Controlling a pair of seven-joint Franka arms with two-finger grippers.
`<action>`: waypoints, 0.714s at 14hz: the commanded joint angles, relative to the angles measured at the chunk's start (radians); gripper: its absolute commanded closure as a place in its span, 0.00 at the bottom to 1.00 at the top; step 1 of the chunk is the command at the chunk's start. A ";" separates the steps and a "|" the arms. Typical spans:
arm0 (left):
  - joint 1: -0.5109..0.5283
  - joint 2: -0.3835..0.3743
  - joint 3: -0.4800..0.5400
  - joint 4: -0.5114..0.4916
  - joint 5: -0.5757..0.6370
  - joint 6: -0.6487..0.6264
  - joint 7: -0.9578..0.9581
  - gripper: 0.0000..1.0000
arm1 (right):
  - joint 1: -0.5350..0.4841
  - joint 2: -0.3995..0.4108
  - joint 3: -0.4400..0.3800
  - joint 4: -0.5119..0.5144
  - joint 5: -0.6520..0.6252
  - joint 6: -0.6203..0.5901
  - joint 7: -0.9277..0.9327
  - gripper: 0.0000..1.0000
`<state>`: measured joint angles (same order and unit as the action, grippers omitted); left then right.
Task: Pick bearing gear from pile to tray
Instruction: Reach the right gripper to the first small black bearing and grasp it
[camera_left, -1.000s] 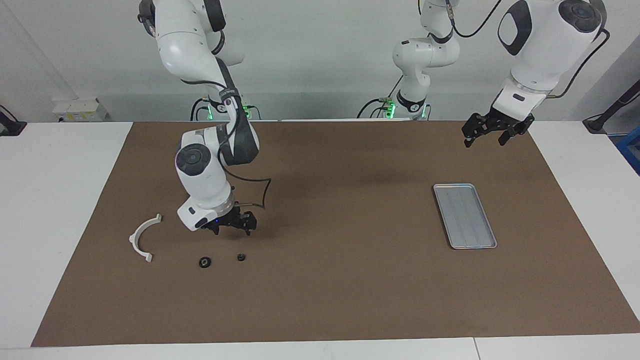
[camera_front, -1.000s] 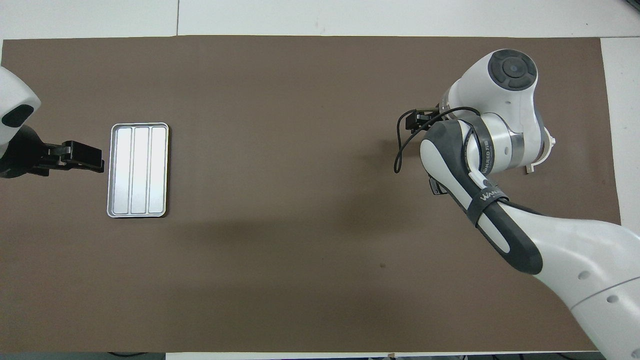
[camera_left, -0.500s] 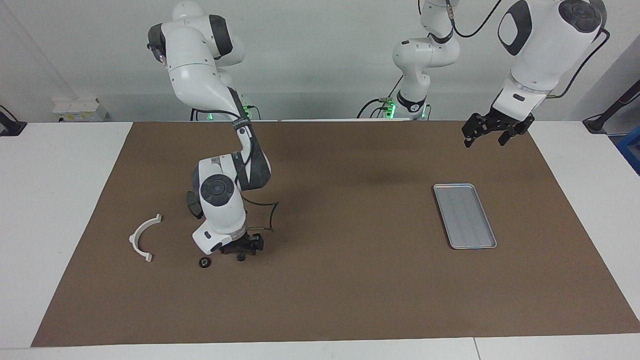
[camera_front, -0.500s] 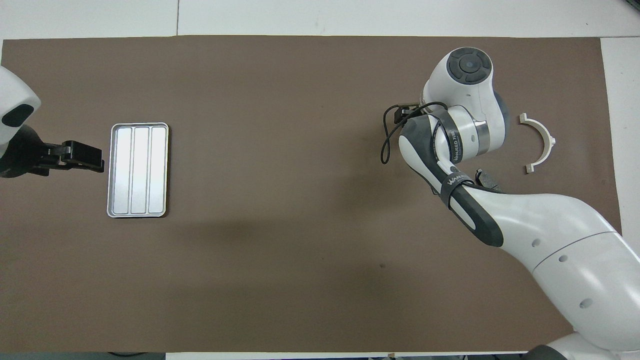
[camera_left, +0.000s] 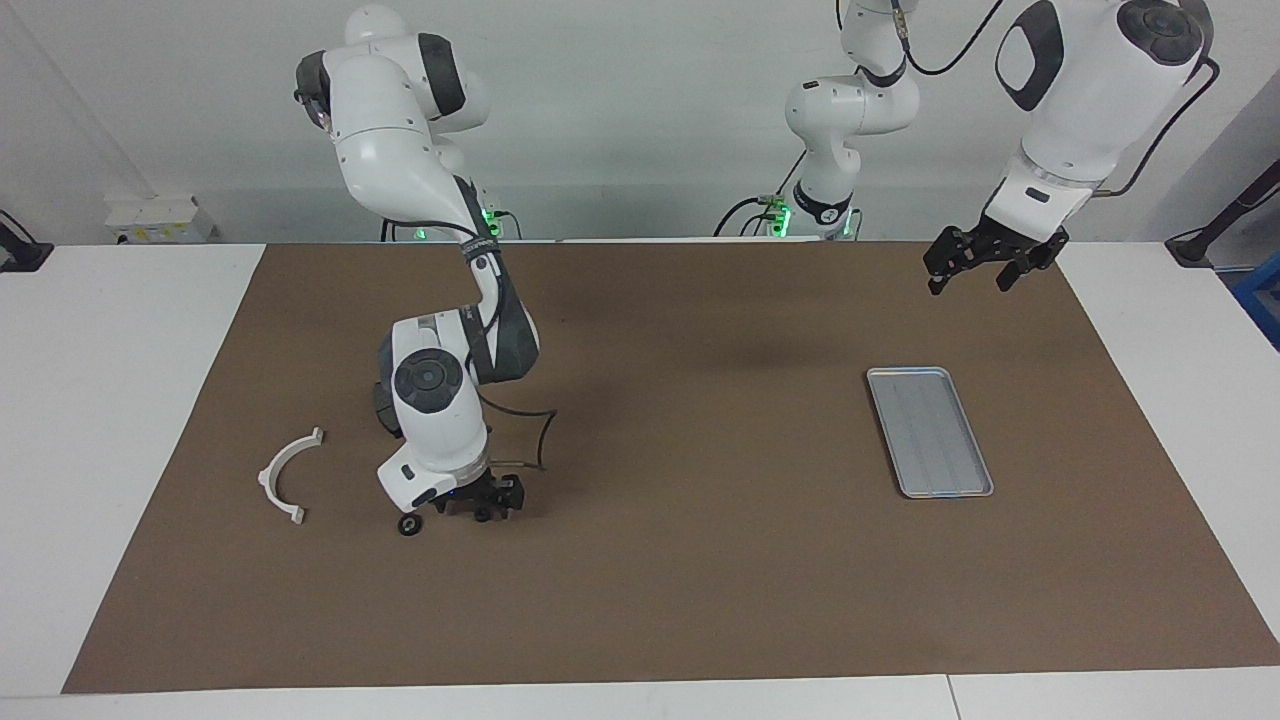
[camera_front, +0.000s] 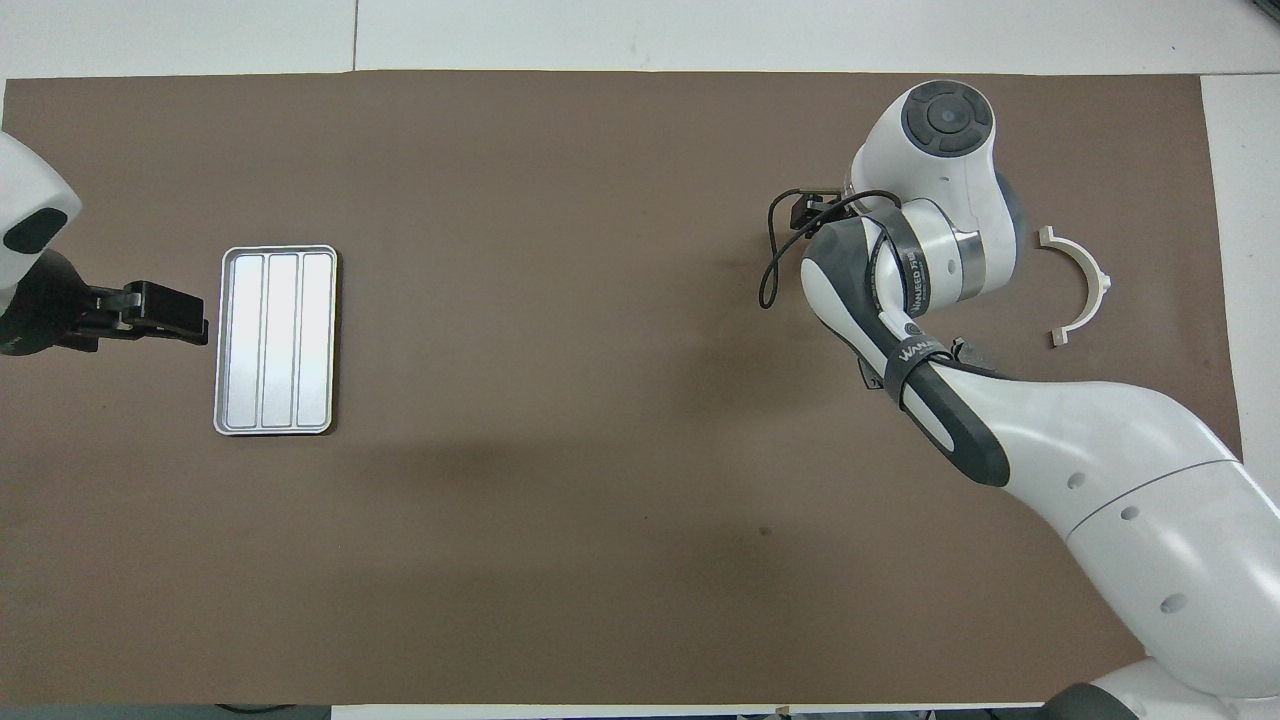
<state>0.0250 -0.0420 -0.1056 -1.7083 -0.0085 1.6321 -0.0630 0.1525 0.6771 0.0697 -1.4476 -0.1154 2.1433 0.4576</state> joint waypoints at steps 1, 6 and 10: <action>-0.004 -0.003 0.000 0.003 0.007 -0.011 0.009 0.00 | 0.002 0.021 0.004 0.035 0.037 0.003 0.032 0.01; -0.010 -0.012 -0.003 -0.008 0.007 -0.015 0.009 0.00 | -0.001 0.025 0.002 0.021 0.017 0.021 0.035 0.08; 0.001 -0.015 -0.002 -0.013 0.005 -0.006 0.005 0.00 | -0.008 0.024 0.002 0.007 0.016 0.026 0.035 0.26</action>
<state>0.0206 -0.0420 -0.1096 -1.7090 -0.0085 1.6267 -0.0627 0.1528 0.6910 0.0686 -1.4402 -0.0975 2.1476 0.4782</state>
